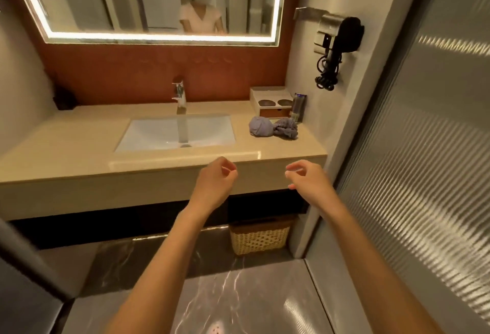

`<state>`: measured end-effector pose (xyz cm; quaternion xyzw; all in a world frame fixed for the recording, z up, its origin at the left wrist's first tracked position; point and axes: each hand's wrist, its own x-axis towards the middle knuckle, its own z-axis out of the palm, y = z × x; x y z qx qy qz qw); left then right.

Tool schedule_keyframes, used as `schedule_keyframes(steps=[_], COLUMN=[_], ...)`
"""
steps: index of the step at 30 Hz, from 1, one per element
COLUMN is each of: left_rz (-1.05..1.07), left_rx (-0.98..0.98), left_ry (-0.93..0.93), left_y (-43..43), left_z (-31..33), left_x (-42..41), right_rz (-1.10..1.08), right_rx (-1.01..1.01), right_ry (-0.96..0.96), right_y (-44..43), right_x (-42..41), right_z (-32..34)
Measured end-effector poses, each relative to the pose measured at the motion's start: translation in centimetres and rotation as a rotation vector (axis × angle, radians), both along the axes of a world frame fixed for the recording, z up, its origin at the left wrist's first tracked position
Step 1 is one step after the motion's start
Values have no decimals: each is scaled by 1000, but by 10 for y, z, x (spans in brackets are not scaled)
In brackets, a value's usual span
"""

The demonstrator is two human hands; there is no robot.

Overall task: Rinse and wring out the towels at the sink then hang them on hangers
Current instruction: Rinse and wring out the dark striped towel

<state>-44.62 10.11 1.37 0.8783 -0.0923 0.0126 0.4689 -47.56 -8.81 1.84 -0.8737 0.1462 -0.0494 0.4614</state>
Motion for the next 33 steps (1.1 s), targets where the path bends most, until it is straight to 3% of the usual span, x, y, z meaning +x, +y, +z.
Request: schedule_keyframes(steps=[11,19,25,30,33], left_rz=[-79,-189,-304,-405,-444], left_rx=[47,106,198,246,293], left_ry=[197,284,364,349,323], left_y=[-34,-67,-116,-166,-184], left_z=[-23,-52,-85,-99,-107], left_x=[309,455,534,580,589], right_rz=[-78,-207,-493,-277,-202], right_rx=[-52,-53,-231,-302,-320], right_ry=[137,227,240,494,525], right_y=[-36,-62,-112,-150,-163], right_x=[271,415,492,536,543], right_z=[-27,-70,-118,-138,-139])
